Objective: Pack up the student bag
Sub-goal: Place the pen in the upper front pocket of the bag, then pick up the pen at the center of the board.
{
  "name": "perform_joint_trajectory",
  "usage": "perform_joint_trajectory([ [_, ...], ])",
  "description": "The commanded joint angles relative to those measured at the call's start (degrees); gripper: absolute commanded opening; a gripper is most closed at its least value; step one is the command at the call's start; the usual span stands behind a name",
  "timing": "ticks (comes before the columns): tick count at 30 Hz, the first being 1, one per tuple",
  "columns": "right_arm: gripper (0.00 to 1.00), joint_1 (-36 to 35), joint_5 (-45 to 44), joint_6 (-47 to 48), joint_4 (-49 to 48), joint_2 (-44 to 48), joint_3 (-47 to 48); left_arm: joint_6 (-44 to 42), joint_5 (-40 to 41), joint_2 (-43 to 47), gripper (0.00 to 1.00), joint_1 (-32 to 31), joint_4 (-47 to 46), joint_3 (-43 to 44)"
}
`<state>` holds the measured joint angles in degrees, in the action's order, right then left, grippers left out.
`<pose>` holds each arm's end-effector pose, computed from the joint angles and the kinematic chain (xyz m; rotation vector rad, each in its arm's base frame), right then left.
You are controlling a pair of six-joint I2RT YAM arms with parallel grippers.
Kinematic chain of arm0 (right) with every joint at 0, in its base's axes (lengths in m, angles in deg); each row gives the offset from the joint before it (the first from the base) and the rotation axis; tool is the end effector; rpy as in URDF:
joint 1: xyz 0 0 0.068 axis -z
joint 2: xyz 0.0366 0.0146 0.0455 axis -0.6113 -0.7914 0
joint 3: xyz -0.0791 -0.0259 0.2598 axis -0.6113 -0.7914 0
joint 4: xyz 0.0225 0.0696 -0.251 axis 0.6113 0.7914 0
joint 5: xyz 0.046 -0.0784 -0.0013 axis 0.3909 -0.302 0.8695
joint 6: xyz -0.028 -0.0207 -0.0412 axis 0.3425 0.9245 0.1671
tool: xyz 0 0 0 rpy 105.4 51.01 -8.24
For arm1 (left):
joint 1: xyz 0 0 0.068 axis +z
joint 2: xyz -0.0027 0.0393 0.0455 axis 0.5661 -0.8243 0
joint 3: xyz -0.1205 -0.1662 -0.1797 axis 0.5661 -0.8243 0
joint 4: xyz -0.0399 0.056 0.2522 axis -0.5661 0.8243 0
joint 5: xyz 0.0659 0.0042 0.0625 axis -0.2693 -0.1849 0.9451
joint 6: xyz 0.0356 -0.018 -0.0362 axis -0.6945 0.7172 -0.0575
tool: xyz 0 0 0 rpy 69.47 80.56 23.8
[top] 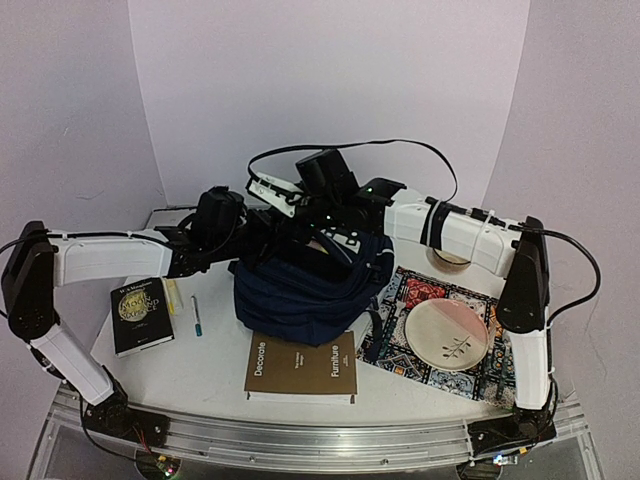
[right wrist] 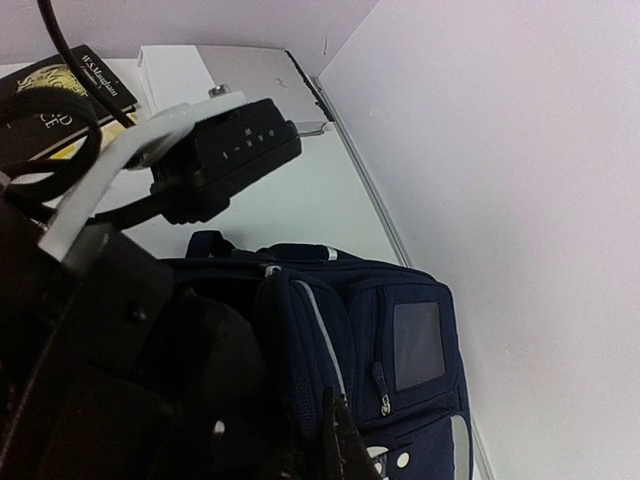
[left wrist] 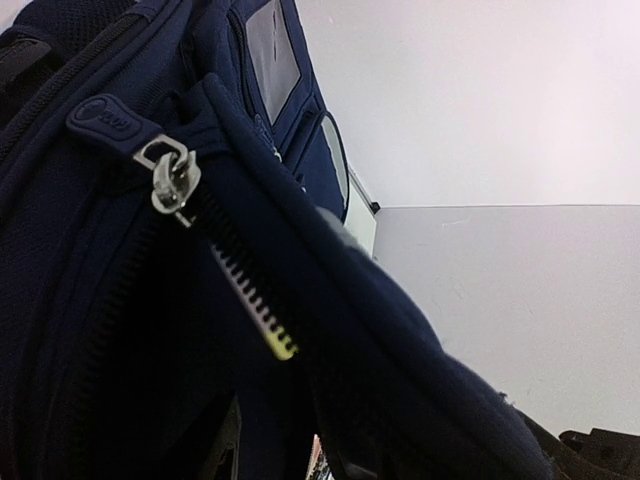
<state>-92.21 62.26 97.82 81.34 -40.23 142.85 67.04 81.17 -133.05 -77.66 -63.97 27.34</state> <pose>0.3003 0.4129 0.3569 -1.0968 1.3221 0.1760 0.2667 -0.2491 0.2682 -0.6635 2.1251 -1.2723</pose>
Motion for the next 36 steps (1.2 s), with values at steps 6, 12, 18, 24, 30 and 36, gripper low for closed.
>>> perform_joint_trajectory([
  [6,0.0,-0.9,-0.31,0.03,-6.29,0.33,3.62,-8.07,1.75,8.94,0.49,0.03,-0.37,-3.1],
  [12,0.0,-0.9,-0.91,0.17,-6.33,0.02,3.67,-15.77,5.57,14.81,0.57,0.05,8.73,-4.3],
  [18,0.0,-0.9,-1.43,0.06,-6.29,-0.25,3.78,-22.53,5.49,18.27,0.64,2.47,17.28,-4.91],
  [24,0.0,-0.93,-2.01,0.55,-6.29,0.97,2.06,-26.41,2.52,21.22,0.69,8.32,23.09,-9.72],
  [30,0.0,-0.94,-1.95,0.72,-6.29,2.07,0.57,-30.09,1.1,20.93,0.72,12.99,27.47,-13.79],
  [36,0.0,-1.16,-2.05,0.74,-5.88,2.4,-0.15,-34.01,4.04,15.73,0.74,13.5,33.46,-14.08],
])
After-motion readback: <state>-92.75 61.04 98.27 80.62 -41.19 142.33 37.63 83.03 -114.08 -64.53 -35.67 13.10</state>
